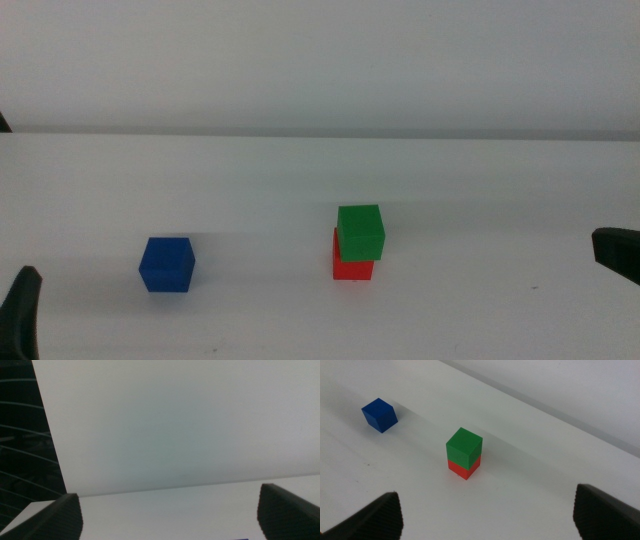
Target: Stack red cubes first, then green, then blue cubes in a specific spot.
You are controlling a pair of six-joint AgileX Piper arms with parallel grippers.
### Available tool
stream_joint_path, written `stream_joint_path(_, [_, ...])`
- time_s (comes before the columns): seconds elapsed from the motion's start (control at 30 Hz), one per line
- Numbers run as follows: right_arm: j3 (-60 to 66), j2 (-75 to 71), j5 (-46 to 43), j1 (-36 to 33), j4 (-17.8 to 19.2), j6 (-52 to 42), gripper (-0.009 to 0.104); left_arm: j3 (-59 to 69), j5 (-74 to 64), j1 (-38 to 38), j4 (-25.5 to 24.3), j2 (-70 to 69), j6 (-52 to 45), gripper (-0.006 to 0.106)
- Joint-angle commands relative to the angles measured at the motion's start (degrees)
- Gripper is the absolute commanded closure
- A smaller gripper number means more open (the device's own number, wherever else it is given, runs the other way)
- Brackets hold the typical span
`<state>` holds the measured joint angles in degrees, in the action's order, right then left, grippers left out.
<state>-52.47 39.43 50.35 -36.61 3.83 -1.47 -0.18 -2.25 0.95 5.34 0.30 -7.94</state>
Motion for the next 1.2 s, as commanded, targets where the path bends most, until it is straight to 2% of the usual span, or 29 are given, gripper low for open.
stream_joint_path(0.0, [0.3, -0.2, -0.2, 0.4, 0.3, 0.0, 0.004, 2.3, 0.3, 0.2, -0.4, -2.4, 0.3, 0.007])
stream_joint_path(0.13, [0.3, -0.2, -0.2, 0.4, 0.3, 0.0, 0.004, 2.3, 0.3, 0.2, -0.4, -2.3, 0.3, 0.007])
stream_joint_path(0.23, [0.3, -0.2, -0.2, 0.4, 0.3, 0.0, 0.004, -10.2, -9.1, -0.1, 0.8, 13.7, 0.5, 0.007])
stream_joint_path(0.47, [0.3, -0.2, -0.2, 0.4, 0.2, 0.0, 0.004, -45.9, -51.1, -0.1, 2.2, 50.8, 0.5, 0.007])
stream_joint_path(0.6, [0.3, -0.2, -0.2, 0.4, 0.2, 0.0, 0.004, -57.9, -62.6, -2.1, 3.8, 68.8, 0.3, 0.007])
stream_joint_path(0.7, [0.3, -0.2, -0.2, 0.4, 0.2, 0.0, 0.004, -63.8, -63.3, -6.4, 2.5, 79.4, -0.2, 0.007])
stream_joint_path(0.87, [0.3, -0.2, -0.2, 0.4, 0.2, 0.0, 0.004, -70.6, -63.4, -11.2, 0.1, 89.4, 6.8, 0.007])
stream_joint_path(1.0, [0.3, -0.2, -0.2, 0.4, 0.2, 0.0, 0.004, -71.3, -60.1, -11.5, 2.3, 93.6, 8.5, 0.007])
stream_joint_path(1.17, [0.3, -0.2, -0.2, 0.4, 0.2, 0.0, 0.004, -71.3, -58.0, -11.3, 1.6, 98.4, 10.0, 0.007])
